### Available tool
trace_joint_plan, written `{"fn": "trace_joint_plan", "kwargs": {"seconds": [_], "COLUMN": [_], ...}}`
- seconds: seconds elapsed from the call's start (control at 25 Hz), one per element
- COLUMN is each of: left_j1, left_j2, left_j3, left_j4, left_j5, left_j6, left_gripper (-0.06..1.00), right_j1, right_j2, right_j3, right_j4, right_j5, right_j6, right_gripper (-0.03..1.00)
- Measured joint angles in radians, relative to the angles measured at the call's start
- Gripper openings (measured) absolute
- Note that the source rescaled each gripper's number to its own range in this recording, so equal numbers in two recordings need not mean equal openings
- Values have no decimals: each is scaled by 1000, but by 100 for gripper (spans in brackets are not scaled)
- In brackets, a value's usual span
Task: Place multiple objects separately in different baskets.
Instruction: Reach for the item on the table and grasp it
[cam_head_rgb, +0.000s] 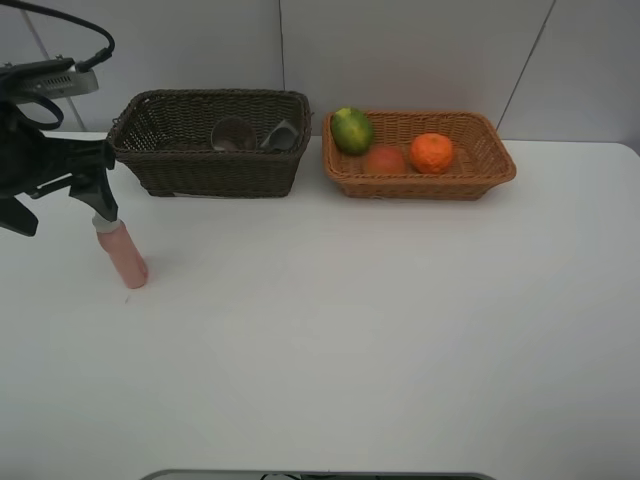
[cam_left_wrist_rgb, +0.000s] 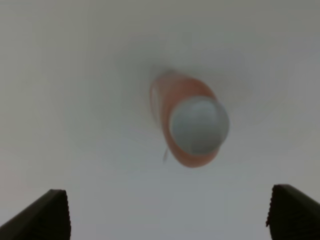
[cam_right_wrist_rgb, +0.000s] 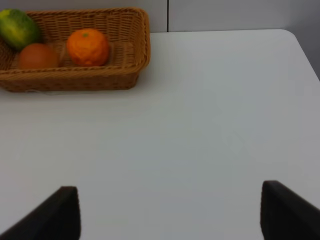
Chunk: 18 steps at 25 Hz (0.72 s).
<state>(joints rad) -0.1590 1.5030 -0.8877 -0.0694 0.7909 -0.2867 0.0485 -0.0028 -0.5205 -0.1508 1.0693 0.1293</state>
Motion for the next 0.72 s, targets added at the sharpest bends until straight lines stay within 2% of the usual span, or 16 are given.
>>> {"fn": "trace_joint_plan", "kwargs": {"seconds": [0.24,0.52,0.72], "left_j1": [-30,-76,-78], "left_j2": [54,140,184], "left_j3": [-11,-20,-20], "left_j4": [1,39,69], "left_j5": [-32,-56,-59], "left_j6": [-55,-124,-167], "left_gripper": [100,100,100], "right_j1": [0,0,0], "right_j2": [0,0,0], "right_j3": [0,0,0], "right_j4": [0,1,1], "right_j5": [0,0,0], "right_j6": [0,0,0], "right_gripper": [91,91,91]}}
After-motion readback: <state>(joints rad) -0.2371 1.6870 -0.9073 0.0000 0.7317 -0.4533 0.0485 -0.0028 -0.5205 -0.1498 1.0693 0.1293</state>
